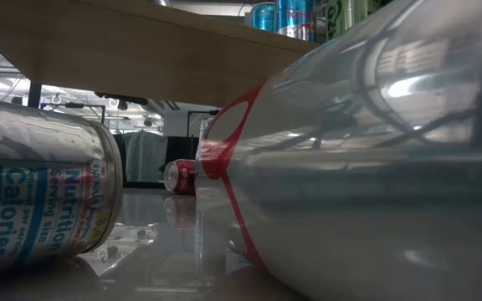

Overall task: Place canned beverage on shelf
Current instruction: Put the blue soda can on the shelf aligned with the other blue soda cans

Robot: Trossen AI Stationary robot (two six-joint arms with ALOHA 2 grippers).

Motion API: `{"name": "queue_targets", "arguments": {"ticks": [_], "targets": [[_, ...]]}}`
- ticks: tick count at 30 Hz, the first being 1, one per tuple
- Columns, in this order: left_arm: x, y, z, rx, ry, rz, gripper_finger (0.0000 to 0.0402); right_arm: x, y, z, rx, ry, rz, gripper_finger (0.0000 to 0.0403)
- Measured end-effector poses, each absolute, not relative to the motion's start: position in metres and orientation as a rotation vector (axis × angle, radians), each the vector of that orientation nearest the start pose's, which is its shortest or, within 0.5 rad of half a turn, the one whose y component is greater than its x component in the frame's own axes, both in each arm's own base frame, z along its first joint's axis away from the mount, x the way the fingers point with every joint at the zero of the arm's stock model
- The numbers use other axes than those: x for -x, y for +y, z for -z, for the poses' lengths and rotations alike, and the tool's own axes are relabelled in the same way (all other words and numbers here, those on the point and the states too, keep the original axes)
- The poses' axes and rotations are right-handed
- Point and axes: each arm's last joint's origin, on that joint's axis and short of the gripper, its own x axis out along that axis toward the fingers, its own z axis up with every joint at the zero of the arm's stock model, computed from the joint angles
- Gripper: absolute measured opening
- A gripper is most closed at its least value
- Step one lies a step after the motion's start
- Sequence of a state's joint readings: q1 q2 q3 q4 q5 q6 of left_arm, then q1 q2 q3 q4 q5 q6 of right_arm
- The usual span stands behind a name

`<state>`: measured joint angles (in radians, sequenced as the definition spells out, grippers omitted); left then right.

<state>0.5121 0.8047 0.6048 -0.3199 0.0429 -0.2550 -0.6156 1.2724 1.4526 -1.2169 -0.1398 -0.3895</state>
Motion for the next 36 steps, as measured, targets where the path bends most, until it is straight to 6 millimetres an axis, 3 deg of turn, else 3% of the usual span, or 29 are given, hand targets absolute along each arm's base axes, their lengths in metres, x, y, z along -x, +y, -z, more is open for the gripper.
{"name": "queue_targets", "arguments": {"ticks": [9, 23, 36], "targets": [[-0.151, 0.084, -0.256, 0.385, 0.446, -0.521, 0.0395, -0.187, -0.077, -0.397, -0.015, 1.11, 0.13, 0.0224], [-0.151, 0.084, -0.256, 0.385, 0.446, -0.521, 0.0395, -0.189, -0.022, -0.395, -0.072, 1.234, 0.056, 0.0225], [-0.151, 0.084, -0.256, 0.386, 0.446, -0.521, 0.0395, -0.184, 0.034, -0.394, -0.105, 1.289, -0.132, 0.0225]]}}
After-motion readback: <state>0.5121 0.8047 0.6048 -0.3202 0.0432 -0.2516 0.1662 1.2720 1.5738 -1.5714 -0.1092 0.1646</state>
